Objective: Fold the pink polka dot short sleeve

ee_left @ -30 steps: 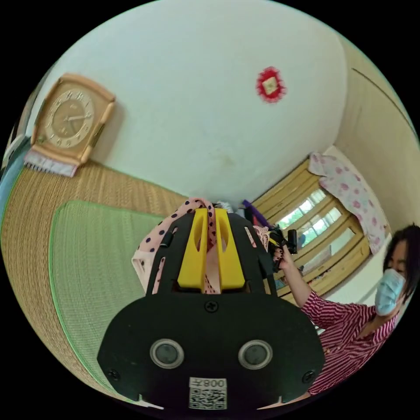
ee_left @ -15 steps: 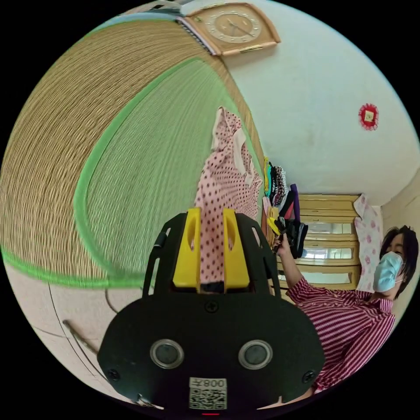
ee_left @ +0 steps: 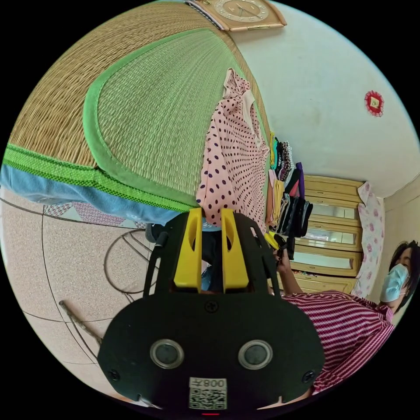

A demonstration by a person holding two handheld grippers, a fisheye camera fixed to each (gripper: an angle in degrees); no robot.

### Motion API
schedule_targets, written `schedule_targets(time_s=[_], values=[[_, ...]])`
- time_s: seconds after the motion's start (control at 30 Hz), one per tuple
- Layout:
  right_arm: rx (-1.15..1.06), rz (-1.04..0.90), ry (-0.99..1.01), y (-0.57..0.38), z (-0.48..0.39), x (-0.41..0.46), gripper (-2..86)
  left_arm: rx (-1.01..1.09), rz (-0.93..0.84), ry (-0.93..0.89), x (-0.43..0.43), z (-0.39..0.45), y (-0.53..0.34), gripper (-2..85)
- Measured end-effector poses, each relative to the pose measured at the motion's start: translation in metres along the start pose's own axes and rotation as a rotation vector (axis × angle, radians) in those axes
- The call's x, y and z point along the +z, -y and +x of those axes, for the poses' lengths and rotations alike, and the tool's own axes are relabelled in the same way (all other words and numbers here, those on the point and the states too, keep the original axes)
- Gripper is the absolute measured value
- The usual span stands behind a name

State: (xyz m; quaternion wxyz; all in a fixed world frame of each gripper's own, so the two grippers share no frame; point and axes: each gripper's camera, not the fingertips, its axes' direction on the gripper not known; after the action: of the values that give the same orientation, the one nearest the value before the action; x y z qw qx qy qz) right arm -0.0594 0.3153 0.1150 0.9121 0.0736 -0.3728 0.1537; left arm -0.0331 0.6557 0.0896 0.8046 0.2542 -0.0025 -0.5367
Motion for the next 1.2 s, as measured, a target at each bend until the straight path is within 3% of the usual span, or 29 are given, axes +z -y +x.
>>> schedule_targets(time_s=[0.4,0.6,0.73,0.9,1.07,1.2], values=[[0.029,-0.107,0.053,-0.04,0.009,0.073,8.5,0.028,0.043,-0.105,-0.028,0.016,-0.023,1.2],[0.006,-0.136,0.13,-0.064,0.002,0.078,1.6,0.088,0.067,-0.131,-0.051,0.029,-0.041,1.1],[-0.053,-0.05,0.259,-0.065,-0.013,0.029,0.6,0.131,0.087,-0.135,-0.063,0.039,-0.035,1.0],[-0.171,0.03,0.251,0.004,-0.06,-0.039,0.4,0.241,0.123,-0.094,-0.077,0.084,0.034,0.9],[-0.394,0.187,0.205,0.121,-0.198,-0.157,0.2,0.428,0.313,-0.168,-0.133,0.189,0.102,0.8],[-0.558,0.325,0.199,0.146,-0.308,-0.249,0.2,0.671,0.44,-0.15,-0.193,0.293,0.105,0.7]])
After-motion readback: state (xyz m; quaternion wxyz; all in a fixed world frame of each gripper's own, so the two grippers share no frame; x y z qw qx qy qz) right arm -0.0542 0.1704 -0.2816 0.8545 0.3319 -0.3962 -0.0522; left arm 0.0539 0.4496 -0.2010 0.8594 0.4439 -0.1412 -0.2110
